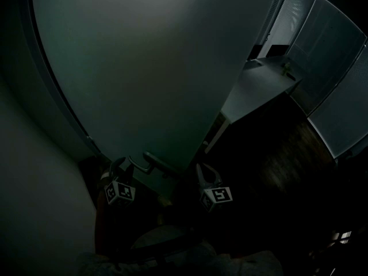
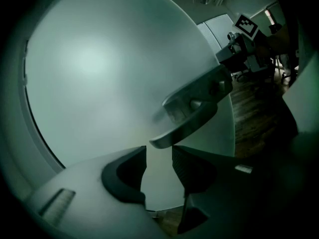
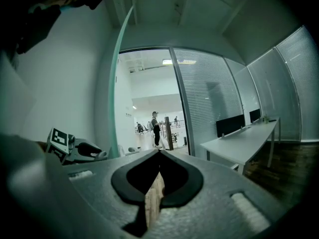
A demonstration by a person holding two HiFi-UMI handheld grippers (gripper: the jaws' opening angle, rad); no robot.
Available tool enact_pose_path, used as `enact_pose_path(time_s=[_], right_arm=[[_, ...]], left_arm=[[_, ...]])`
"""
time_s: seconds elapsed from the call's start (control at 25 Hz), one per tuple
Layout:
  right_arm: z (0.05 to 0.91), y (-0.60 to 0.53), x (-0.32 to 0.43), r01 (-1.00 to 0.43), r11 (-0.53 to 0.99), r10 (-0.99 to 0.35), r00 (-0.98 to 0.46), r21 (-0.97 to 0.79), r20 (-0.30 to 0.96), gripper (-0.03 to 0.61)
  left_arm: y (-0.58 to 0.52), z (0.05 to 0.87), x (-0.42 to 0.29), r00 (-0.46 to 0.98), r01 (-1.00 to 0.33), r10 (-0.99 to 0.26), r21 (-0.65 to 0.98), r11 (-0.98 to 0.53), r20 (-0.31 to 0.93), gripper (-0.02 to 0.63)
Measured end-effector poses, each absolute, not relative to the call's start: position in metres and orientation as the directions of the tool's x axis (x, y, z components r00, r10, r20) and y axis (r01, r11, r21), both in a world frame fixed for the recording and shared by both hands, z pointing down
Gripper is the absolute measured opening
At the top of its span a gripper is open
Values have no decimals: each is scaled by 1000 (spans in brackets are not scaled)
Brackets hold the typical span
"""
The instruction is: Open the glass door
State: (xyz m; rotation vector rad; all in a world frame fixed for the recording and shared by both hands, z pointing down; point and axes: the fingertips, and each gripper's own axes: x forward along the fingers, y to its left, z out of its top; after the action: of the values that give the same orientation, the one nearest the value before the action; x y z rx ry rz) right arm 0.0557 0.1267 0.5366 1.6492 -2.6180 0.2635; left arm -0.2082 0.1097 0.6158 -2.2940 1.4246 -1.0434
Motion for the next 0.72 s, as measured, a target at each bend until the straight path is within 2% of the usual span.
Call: enact_pose_path(time_s=[0.08,0.2,0.4,0.48,0.72], right_arm=[[536,129,56,-898,422,-892,-436,-123,122,2],[537,130,56,-900,418,-893,-432,-123,123,2],[537,133,56,-901,414,-895,-429,-133,125,2],[538,135,55,-900,413,-894,-430,-139,126,2],[537,143,49,-892,426,-887,-445,-153,123,2]], left_arm=[[117,603,-207,262,-681,-870,-559,-473,418,166],[125,581,-203,266,-688,-896,-581,-434,355,115],[135,545,-190,293,-718,-919,-573,-395,265,92],[141,535,-182,314,-748,-921,-537,-390,231,54],[157,519,-145,392,-821,-904,-378,-428,171,5]])
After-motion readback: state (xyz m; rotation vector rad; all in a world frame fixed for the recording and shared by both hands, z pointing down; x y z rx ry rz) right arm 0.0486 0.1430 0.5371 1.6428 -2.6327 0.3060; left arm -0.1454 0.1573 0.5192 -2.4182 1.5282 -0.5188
